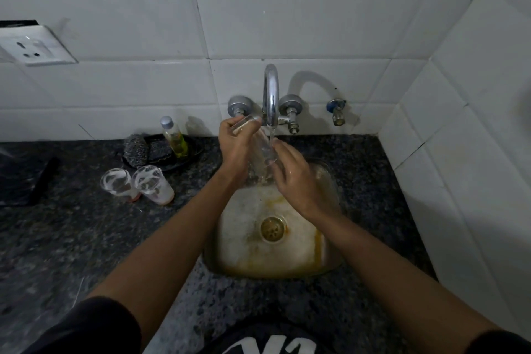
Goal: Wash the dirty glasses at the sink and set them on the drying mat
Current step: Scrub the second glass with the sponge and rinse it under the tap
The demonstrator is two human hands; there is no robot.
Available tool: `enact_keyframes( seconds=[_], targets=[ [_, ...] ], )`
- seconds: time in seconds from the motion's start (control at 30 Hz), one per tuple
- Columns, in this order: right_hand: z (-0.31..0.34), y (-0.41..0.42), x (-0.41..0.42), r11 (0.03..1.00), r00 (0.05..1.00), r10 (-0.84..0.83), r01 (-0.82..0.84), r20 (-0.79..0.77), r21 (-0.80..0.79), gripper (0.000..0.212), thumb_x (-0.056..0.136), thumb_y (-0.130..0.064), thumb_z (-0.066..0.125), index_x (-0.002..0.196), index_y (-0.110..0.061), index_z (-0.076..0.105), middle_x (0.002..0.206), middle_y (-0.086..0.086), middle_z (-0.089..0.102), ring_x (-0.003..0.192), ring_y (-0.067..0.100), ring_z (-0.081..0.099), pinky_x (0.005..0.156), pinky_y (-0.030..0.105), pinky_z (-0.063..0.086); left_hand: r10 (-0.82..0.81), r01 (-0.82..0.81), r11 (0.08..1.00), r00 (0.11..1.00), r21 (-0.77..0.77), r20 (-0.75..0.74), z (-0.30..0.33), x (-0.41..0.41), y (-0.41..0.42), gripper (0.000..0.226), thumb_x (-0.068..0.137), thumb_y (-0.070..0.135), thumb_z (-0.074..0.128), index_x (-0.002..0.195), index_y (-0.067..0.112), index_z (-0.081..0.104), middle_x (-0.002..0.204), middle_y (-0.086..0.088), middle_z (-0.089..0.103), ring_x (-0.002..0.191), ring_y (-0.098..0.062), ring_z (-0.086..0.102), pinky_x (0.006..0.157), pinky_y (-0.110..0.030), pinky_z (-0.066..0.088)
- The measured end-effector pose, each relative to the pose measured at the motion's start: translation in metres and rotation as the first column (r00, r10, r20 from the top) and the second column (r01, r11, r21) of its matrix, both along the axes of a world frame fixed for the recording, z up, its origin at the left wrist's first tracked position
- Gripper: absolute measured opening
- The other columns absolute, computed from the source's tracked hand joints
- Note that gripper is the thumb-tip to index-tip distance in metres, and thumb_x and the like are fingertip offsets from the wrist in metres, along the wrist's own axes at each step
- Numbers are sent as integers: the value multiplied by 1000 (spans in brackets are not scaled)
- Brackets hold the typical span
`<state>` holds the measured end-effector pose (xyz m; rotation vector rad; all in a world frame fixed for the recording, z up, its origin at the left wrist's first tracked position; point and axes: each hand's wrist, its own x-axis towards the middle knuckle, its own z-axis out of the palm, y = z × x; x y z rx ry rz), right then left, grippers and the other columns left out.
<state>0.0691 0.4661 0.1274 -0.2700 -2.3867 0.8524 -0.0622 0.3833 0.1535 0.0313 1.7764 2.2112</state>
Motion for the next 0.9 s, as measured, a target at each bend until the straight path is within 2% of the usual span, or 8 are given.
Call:
enact_keyframes(
  seconds=[0.2, 0.3, 0.37, 0.47, 0.6, 0.67, 0.8, 0.9],
  targets=[
    [7, 6, -9, 925, 957, 244, -182, -156, 332, 41, 103, 11, 51, 144, 8, 55, 152, 25, 53, 145, 35, 49, 121, 47, 40, -86, 71, 993, 982, 93, 168, 3, -2, 3, 48, 79, 34, 85, 112, 3, 71, 102, -16, 75, 90, -29, 75, 84, -42, 62],
    [11, 7, -12, 951, 958, 199, -138, -206, 276, 39, 101, 12, 58, 140, 6, 61, 146, 21, 60, 140, 29, 55, 117, 45, 46, -312, 251, 944, 892, 214, 326, 6, 1, 1, 49, 75, 43, 82, 106, 6, 73, 90, -12, 68, 83, -25, 67, 76, -37, 56],
    [13, 4, -15, 988, 971, 103, -74, -218, 139, 33, 103, 3, 58, 134, 1, 68, 138, 18, 67, 132, 25, 63, 111, 42, 52, -411, 317, 900, 848, 299, 335, 10, 8, 0, 37, 93, 45, 63, 90, 9, 73, 80, -6, 65, 75, -21, 65, 70, -33, 53],
    [19, 6, -20, 999, 984, -10, 3, -175, -40, 34, 99, -15, 59, 126, -2, 74, 127, 14, 74, 120, 20, 70, 102, 39, 57, -468, 314, 861, 797, 401, 382, 2, 11, -2, 52, 107, 41, 41, 86, 10, 76, 81, -8, 70, 76, -22, 68, 74, -35, 53],
    [16, 20, -18, 917, 972, 211, -160, -103, 364, 42, 84, 6, 78, 126, 4, 72, 128, 20, 72, 120, 30, 70, 109, 38, 53, -464, 380, 884, 777, 271, 425, -3, 4, -1, 47, 106, 50, 50, 90, 11, 69, 81, -5, 68, 76, -20, 69, 72, -34, 57],
    [11, 25, -19, 875, 964, 254, -194, -80, 444, 46, 82, 6, 81, 127, 2, 72, 129, 19, 72, 122, 29, 69, 111, 37, 52, -415, 359, 910, 791, 207, 450, -7, 2, 1, 43, 107, 47, 51, 88, 12, 67, 79, -4, 67, 72, -18, 69, 68, -32, 58],
    [19, 7, -25, 997, 984, -18, 30, -176, 66, 31, 86, 4, 75, 116, -1, 78, 112, 15, 78, 103, 26, 76, 93, 38, 62, -335, 240, 935, 838, 261, 430, -13, 10, -1, 38, 102, 43, 48, 90, 12, 67, 83, -7, 68, 80, -23, 67, 76, -37, 54],
    [25, 8, -24, 991, 982, 23, 3, -190, 135, 29, 83, 7, 77, 111, 2, 78, 107, 17, 78, 98, 27, 77, 91, 33, 61, -364, 220, 914, 817, 342, 448, -12, 13, -2, 43, 103, 47, 46, 93, 11, 68, 88, -9, 67, 83, -24, 66, 79, -38, 53]
  ],
)
